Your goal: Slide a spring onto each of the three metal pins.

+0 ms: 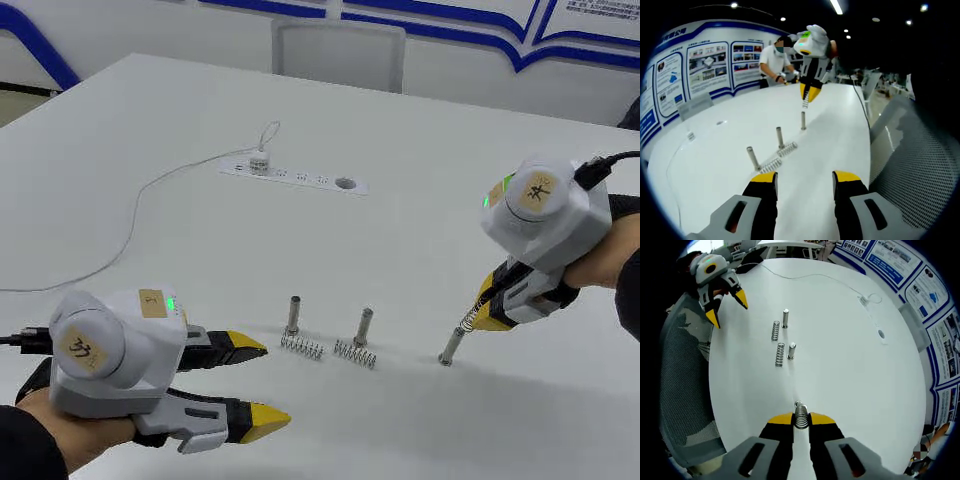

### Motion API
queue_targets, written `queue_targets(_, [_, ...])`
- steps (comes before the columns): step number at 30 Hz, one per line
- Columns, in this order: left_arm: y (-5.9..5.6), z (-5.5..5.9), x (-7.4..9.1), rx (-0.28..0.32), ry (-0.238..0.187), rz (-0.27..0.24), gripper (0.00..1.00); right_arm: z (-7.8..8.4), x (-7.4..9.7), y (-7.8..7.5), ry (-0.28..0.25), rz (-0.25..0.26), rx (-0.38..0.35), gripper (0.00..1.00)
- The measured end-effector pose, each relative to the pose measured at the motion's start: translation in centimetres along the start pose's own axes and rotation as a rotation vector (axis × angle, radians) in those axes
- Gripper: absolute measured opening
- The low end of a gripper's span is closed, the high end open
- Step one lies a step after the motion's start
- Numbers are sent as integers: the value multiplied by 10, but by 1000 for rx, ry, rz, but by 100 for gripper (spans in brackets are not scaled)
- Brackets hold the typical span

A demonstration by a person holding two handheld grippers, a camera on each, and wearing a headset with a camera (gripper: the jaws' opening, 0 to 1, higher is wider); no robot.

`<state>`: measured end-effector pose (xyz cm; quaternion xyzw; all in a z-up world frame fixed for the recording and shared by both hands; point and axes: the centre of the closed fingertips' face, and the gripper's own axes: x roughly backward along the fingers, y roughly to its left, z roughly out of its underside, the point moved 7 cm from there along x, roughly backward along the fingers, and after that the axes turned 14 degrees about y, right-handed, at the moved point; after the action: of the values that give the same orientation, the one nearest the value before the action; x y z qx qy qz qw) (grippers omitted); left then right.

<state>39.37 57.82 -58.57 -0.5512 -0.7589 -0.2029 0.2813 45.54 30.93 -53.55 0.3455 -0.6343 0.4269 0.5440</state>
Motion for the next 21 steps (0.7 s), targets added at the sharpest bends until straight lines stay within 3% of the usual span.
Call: queue_targets(21, [-1, 0, -1, 6, -6, -1, 44, -4, -23, -3, 47, -61, -12, 12])
